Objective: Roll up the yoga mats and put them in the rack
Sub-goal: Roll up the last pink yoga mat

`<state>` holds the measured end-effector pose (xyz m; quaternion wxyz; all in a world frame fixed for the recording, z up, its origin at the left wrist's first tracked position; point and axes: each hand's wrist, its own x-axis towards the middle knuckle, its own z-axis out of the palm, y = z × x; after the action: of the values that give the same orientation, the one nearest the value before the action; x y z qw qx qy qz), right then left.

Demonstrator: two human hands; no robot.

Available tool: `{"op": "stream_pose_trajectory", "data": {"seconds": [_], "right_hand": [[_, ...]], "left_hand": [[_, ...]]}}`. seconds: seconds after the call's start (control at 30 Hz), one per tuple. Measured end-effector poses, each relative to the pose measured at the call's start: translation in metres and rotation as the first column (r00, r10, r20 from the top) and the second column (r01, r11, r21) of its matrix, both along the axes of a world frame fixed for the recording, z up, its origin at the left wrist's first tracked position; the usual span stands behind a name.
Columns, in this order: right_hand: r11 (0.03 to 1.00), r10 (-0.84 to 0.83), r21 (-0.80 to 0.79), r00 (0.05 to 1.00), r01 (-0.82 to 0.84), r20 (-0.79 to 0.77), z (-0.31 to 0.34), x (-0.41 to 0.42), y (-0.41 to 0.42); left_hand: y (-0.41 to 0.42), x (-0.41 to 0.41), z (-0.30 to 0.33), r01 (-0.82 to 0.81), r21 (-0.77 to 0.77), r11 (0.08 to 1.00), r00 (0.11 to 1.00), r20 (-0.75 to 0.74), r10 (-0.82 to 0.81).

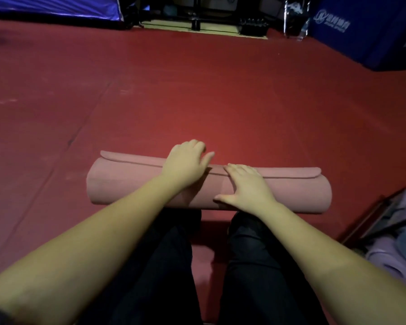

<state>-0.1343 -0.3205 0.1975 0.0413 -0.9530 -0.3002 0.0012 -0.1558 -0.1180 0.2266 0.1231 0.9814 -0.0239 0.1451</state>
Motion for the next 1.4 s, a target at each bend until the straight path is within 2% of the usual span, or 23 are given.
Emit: {"op": "stream_pose_trajectory", "data": {"seconds": [0.1, 0.2, 0.23, 0.3, 0.37, 0.4, 0.43, 0.47, 0.5, 0.53, 0.57, 0.6, 0.63, 0.67, 0.7, 0.9, 1.0, 1.07, 1.13, 1.23, 1.3, 1.33, 1.4], "right_hand": [[1.000, 0.004, 0.026, 1.000, -0.004, 0.009, -0.004, 0.000, -0.001], [0.999, 0.020, 0.046, 1.000, -0.020, -0.002, -0.006, -0.001, -0.008], [0.998, 0.029, 0.056, 1.000, -0.029, -0.004, -0.005, -0.001, -0.006], [0.997, 0.007, 0.080, 0.999, -0.005, -0.033, -0.005, -0.002, -0.009], [0.958, -0.022, 0.283, 0.996, 0.046, -0.090, -0.005, -0.011, -0.010], [0.872, -0.058, 0.479, 0.993, 0.098, -0.098, -0.009, -0.020, -0.009], [0.714, -0.147, 0.673, 0.981, 0.194, -0.126, -0.011, -0.033, -0.006], [0.508, -0.254, 0.790, 0.936, 0.344, -0.244, -0.013, -0.047, -0.001], [0.259, -0.295, 0.798, 0.831, 0.544, -0.471, -0.015, -0.059, 0.006], [-0.011, -0.196, 0.666, 0.651, 0.746, -0.733, -0.018, -0.070, 0.015], [-0.208, 0.013, 0.423, 0.435, 0.882, -0.900, -0.022, -0.075, 0.024], [-0.291, 0.192, 0.175, 0.237, 0.940, -0.952, -0.030, -0.080, 0.031], [-0.300, 0.316, -0.004, 0.095, 0.954, -0.944, -0.037, -0.082, 0.038], [-0.306, 0.375, -0.109, 0.015, 0.946, -0.927, -0.042, -0.083, 0.044], [-0.326, 0.397, -0.153, -0.011, 0.933, -0.918, -0.045, -0.082, 0.048], [-0.526, 0.441, -0.122, 0.147, 0.842, -0.886, -0.024, -0.056, 0.071], [-0.586, 0.430, 0.034, 0.346, 0.809, -0.834, 0.006, -0.033, 0.072], [-0.628, 0.405, 0.147, 0.482, 0.764, -0.777, 0.042, -0.010, 0.067], [-0.640, 0.366, 0.249, 0.574, 0.727, -0.733, 0.083, 0.012, 0.057], [-0.646, 0.274, 0.382, 0.668, 0.661, -0.692, 0.118, 0.031, 0.041], [-0.656, 0.220, 0.434, 0.706, 0.617, -0.673, 0.128, 0.034, 0.032], [-0.663, 0.224, 0.436, 0.718, 0.608, -0.659, 0.128, 0.032, 0.028], [-0.685, 0.256, 0.420, 0.736, 0.596, -0.627, 0.121, 0.026, 0.020]], "left_hand": [[-0.012, 0.031, 0.010, -0.052, 0.007, 0.999, 0.961, -0.270, 0.051], [-0.014, 0.046, -0.003, -0.065, 0.048, 0.997, 0.811, -0.579, 0.080], [-0.013, 0.045, -0.009, -0.055, 0.068, 0.996, 0.768, -0.634, 0.086], [-0.014, 0.045, -0.014, -0.036, 0.098, 0.995, 0.765, -0.638, 0.090], [-0.013, 0.044, -0.015, -0.038, 0.112, 0.993, 0.790, -0.606, 0.098], [-0.010, 0.044, -0.015, -0.045, 0.116, 0.992, 0.794, -0.599, 0.106], [-0.007, 0.044, -0.016, -0.055, 0.122, 0.991, 0.794, -0.597, 0.118], [-0.004, 0.045, -0.016, -0.064, 0.129, 0.990, 0.792, -0.597, 0.129], [-0.001, 0.046, -0.017, -0.068, 0.135, 0.989, 0.792, -0.595, 0.136], [0.000, 0.046, -0.017, -0.067, 0.137, 0.988, 0.792, -0.595, 0.136], [0.001, 0.047, -0.016, -0.065, 0.138, 0.988, 0.791, -0.596, 0.136], [0.001, 0.047, -0.017, -0.060, 0.135, 0.989, 0.790, -0.599, 0.129], [0.000, 0.047, -0.016, -0.057, 0.130, 0.990, 0.791, -0.598, 0.125], [-0.001, 0.046, -0.015, -0.057, 0.127, 0.990, 0.792, -0.598, 0.122], [-0.004, 0.045, -0.014, -0.060, 0.125, 0.990, 0.793, -0.597, 0.123], [-0.004, 0.034, 0.001, -0.107, 0.062, 0.992, 0.826, -0.550, 0.124], [-0.004, 0.035, 0.031, -0.148, -0.095, 0.984, 0.869, -0.488, 0.084], [-0.008, 0.042, 0.060, -0.130, -0.272, 0.953, 0.921, -0.389, 0.014], [-0.017, 0.052, 0.091, -0.062, -0.525, 0.849, 0.967, -0.242, -0.079], [-0.033, 0.060, 0.118, 0.044, -0.826, 0.561, 0.987, -0.050, -0.150], [-0.047, 0.063, 0.124, 0.046, -0.900, 0.434, 0.990, -0.017, -0.140], [-0.052, 0.064, 0.121, 0.010, -0.920, 0.393, 0.994, -0.035, -0.108], [-0.062, 0.063, 0.116, -0.086, -0.969, 0.231, 0.991, -0.108, -0.084]]}}
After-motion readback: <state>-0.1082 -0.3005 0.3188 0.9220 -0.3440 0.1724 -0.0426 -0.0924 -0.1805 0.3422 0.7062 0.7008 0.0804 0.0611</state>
